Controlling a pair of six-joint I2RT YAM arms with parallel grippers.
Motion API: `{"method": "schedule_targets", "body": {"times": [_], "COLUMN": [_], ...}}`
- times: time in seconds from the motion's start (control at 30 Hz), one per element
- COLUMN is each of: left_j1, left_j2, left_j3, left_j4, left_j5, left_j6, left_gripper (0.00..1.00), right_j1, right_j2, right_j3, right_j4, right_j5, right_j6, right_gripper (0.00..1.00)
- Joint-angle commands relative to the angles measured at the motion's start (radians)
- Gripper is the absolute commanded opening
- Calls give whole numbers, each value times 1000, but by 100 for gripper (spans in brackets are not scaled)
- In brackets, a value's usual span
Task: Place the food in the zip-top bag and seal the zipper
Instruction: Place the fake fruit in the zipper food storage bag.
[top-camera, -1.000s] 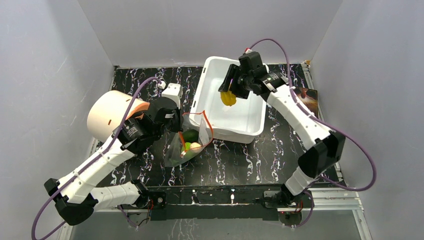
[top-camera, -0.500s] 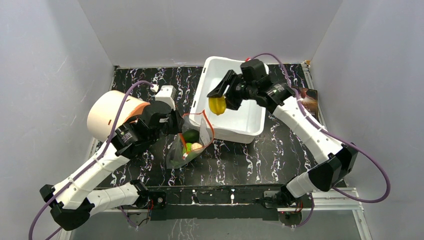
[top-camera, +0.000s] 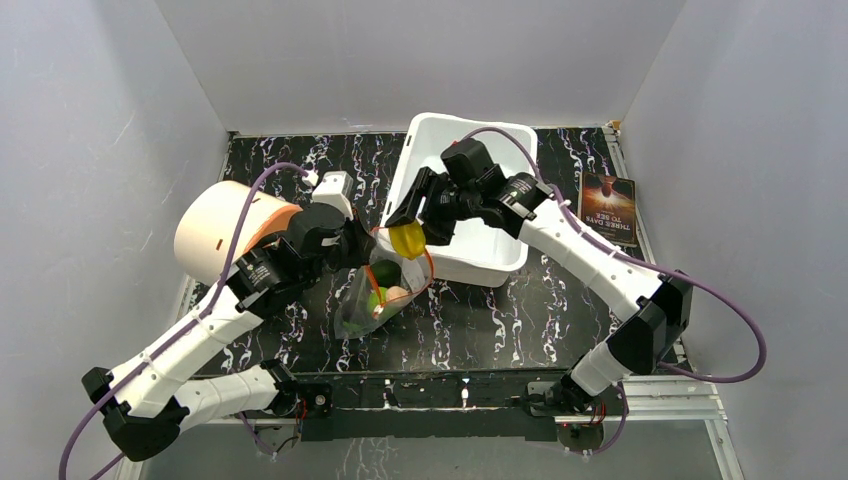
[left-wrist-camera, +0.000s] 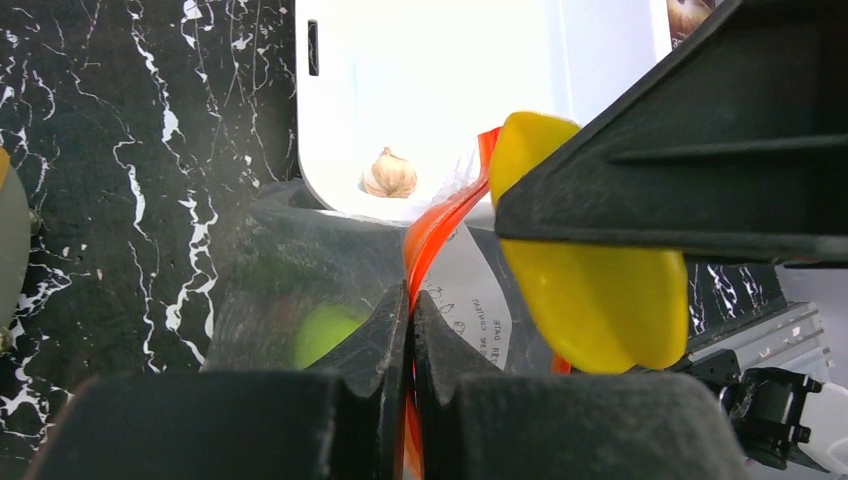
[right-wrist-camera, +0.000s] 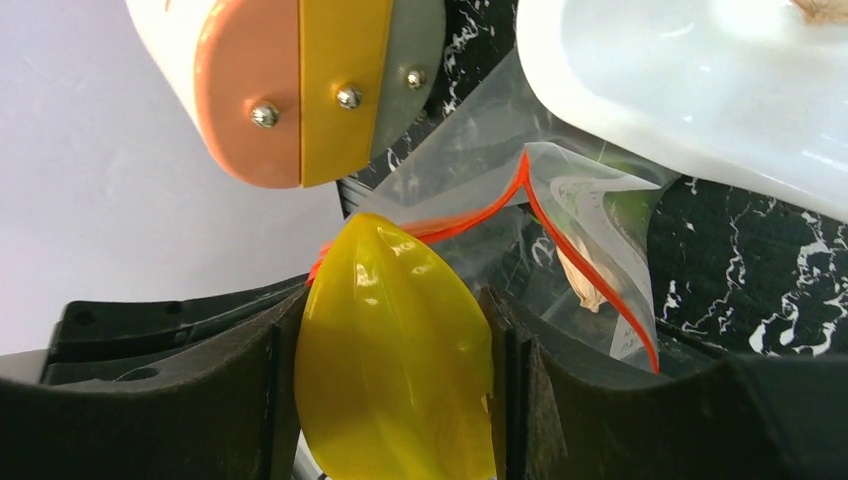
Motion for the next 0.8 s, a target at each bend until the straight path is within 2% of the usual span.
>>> {"method": "schedule_targets", "body": {"times": [0.0,0.3,0.43,0.57,0.77], "left_j1": [-1,-1,-2,-1,-1], "left_j2": [-29,-12,-1,1,-13], "left_j3": [-6,0,5,8,-1], "left_j4": [55,80,73,41,-11], "left_j5": [14,32,45,43,28], "left_j6": [-28,-25,-21,5,20], "left_gripper": [0,0,0,0,0], "right_j1": [8,9,4,-25,-144], "right_j2": [7,70,62,69,0], "right_j3": [6,98,151,240,188], "right_j4": [1,-112,-119,-208,-263], "right_j5": [-3,27,73,149,207], "right_j6": [7,-25,-51,-143,-327], "right_gripper": [56,72,71,70,70]}}
